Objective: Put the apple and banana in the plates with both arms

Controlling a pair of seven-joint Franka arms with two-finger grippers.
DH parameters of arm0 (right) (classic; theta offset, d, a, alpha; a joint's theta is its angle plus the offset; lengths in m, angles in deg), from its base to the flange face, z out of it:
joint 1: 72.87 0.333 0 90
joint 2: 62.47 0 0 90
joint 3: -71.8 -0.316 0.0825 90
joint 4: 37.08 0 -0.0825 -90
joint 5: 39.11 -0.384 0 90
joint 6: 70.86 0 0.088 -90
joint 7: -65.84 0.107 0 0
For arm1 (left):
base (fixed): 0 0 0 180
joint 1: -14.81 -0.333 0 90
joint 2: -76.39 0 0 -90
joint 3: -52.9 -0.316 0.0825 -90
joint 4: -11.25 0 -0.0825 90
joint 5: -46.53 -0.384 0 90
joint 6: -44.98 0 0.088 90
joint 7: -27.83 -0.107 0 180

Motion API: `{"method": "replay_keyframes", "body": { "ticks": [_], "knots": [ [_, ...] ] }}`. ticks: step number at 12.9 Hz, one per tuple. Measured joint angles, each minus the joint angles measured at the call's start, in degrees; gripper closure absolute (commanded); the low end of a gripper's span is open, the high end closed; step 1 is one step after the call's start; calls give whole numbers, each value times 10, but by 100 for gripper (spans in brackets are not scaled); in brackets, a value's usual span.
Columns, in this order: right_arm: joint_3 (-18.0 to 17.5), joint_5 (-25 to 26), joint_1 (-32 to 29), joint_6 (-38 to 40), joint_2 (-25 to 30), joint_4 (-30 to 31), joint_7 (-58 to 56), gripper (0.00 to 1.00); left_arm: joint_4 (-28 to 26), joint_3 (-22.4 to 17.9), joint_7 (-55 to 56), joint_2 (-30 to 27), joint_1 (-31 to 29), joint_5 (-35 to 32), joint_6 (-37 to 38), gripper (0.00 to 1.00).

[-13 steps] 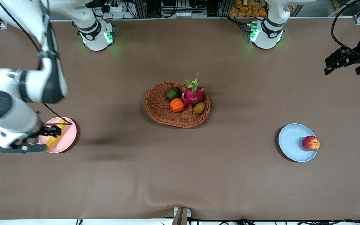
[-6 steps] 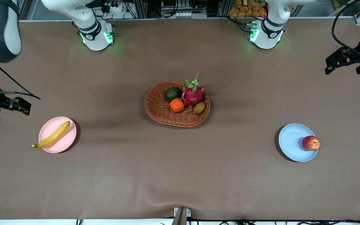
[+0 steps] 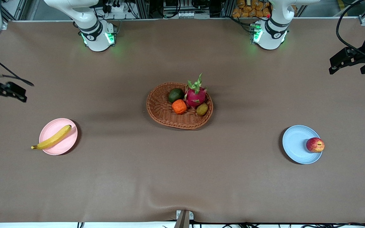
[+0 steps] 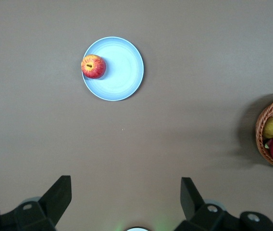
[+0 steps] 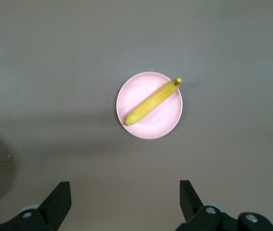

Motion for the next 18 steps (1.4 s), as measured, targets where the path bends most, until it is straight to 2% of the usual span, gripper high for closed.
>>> {"method": "replay_keyframes", "body": {
  "ticks": [2,5,18],
  "knots": [
    [-18,-6,-31,35,24,0,18,0,0,0,0,0,0,0,0,0],
    [-22,-9,-36,66,39,2,54,0,1,0,0,-1,0,0,0,0],
    [-29,-37,-36,61,39,3,64,0,6,-2,0,-1,0,0,0,0]
  ]
}}
